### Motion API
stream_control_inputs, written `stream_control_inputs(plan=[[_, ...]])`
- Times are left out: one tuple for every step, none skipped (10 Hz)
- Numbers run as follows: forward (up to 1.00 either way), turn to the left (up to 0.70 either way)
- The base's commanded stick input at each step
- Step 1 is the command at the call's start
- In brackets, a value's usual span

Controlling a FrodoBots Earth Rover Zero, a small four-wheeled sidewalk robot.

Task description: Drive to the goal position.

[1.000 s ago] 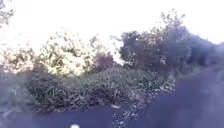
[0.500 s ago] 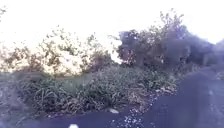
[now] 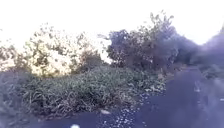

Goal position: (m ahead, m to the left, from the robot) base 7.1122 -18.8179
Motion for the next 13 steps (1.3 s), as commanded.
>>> stream_control_inputs(plan=[[0.0, -0.7], [0.0, -0.7], [0.0, -0.7], [0.0, -0.7], [0.0, -0.69], [0.0, -0.67], [0.0, 0.0], [0.0, 0.0], [0.0, 0.0], [0.0, 0.0], [0.0, 0.0], [0.0, 0.0], [0.0, 0.0]])
